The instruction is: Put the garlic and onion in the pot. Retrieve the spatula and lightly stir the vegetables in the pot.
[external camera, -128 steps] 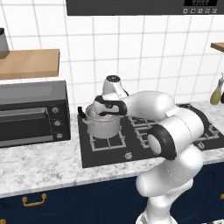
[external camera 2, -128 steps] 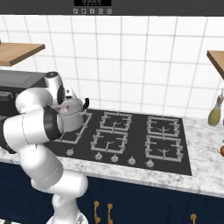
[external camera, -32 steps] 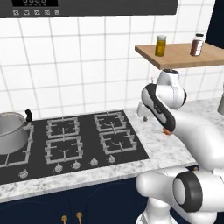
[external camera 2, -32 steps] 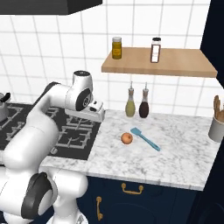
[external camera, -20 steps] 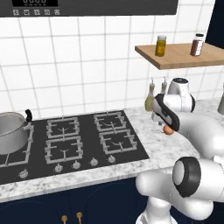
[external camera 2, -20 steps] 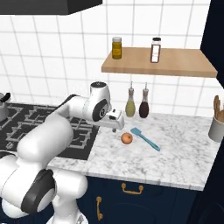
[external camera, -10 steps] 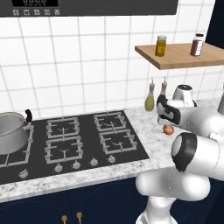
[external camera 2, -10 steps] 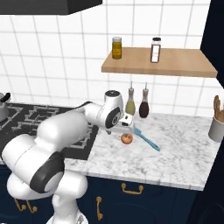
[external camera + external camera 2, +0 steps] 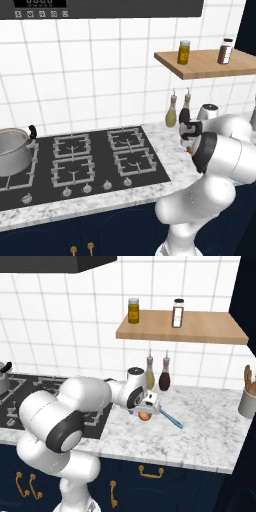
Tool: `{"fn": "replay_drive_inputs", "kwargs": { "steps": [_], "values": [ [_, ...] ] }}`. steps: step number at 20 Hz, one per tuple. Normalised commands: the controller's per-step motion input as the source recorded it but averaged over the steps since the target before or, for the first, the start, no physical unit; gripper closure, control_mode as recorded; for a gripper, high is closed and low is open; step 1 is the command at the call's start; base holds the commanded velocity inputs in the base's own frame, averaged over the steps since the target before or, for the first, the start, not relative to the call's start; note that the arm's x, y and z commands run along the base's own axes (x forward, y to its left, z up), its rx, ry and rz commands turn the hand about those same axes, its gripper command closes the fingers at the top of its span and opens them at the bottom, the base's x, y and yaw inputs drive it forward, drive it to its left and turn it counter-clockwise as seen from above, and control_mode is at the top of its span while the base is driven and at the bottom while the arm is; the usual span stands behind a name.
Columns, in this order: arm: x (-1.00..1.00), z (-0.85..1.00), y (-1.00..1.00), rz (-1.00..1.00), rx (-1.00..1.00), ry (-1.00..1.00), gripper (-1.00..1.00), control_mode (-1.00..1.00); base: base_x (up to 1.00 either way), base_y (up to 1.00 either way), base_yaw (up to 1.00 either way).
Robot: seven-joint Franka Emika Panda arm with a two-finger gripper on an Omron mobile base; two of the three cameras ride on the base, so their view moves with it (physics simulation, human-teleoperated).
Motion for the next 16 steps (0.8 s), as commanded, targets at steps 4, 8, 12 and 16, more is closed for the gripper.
{"fn": "replay_drive_inputs", "kwargs": {
  "steps": [4, 8, 12, 16],
  "values": [
    [0.43, -0.22, -0.10, 0.00, 0.00, 0.00, -1.00, -1.00, 0.00, 0.00, 0.00],
    [0.52, -0.23, -0.09, 0.00, 0.00, 0.01, -1.00, -1.00, 0.00, 0.00, 0.00],
    [0.41, -0.28, -0.08, 0.00, 0.00, 0.02, -1.00, -1.00, 0.00, 0.00, 0.00],
    [0.13, -0.32, -0.15, 0.00, 0.00, 0.03, -1.00, -1.00, 0.00, 0.00, 0.00]
  ]
}}
